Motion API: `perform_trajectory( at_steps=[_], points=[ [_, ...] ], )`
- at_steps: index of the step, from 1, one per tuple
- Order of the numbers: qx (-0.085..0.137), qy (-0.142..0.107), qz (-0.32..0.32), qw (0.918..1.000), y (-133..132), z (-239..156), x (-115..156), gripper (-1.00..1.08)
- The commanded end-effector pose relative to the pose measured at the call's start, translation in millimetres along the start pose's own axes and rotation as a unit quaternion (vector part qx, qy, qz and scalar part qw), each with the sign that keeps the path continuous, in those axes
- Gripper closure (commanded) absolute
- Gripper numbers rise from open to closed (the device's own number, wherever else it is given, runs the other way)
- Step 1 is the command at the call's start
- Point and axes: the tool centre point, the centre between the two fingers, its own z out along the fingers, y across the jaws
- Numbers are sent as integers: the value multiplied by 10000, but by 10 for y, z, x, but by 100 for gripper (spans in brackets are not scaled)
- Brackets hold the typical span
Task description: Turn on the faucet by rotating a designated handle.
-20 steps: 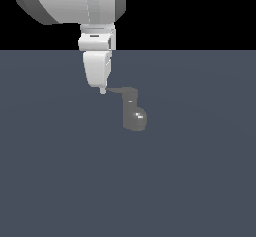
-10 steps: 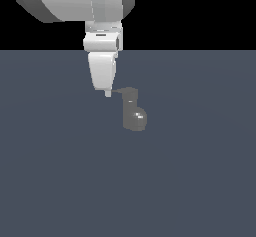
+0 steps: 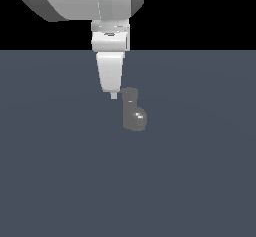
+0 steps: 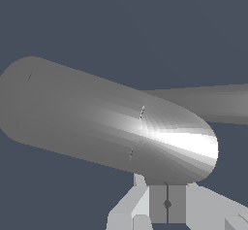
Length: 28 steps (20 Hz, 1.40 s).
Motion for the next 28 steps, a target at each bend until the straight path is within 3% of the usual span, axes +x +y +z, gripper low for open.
perform_trajectory(
  at_steps=[1,10,11,28],
  points=[
    [-8,11,120,9999,31,7,257,108],
    [-22,14,144,9999,136,13,710,108],
    [-4,2,-60,10000,97,-1,448,108],
    [-21,14,121,9999,-270,13,1260,108]
  ],
)
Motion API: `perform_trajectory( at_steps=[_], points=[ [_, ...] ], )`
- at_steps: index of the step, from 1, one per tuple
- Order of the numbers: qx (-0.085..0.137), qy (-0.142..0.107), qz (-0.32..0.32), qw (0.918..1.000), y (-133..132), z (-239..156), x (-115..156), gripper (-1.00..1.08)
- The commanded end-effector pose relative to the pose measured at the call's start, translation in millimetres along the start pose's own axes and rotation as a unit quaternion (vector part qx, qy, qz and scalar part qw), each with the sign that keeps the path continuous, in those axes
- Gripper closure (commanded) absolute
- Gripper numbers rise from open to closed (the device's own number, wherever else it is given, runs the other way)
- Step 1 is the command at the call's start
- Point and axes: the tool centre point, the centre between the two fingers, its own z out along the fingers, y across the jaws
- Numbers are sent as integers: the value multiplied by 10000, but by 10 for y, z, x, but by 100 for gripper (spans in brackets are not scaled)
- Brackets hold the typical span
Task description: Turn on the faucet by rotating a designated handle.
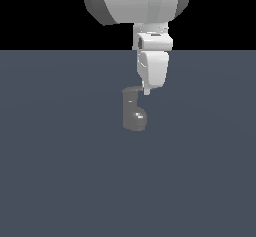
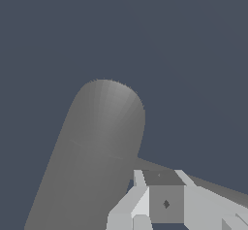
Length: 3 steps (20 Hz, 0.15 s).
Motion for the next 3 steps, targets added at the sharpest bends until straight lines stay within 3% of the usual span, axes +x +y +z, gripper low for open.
perform_trajectory(
  at_steps=[1,3],
  points=[
    [4,25,222,9998,-23,15,343,108],
    [3,25,232,9997,-42,15,387,108]
  ],
)
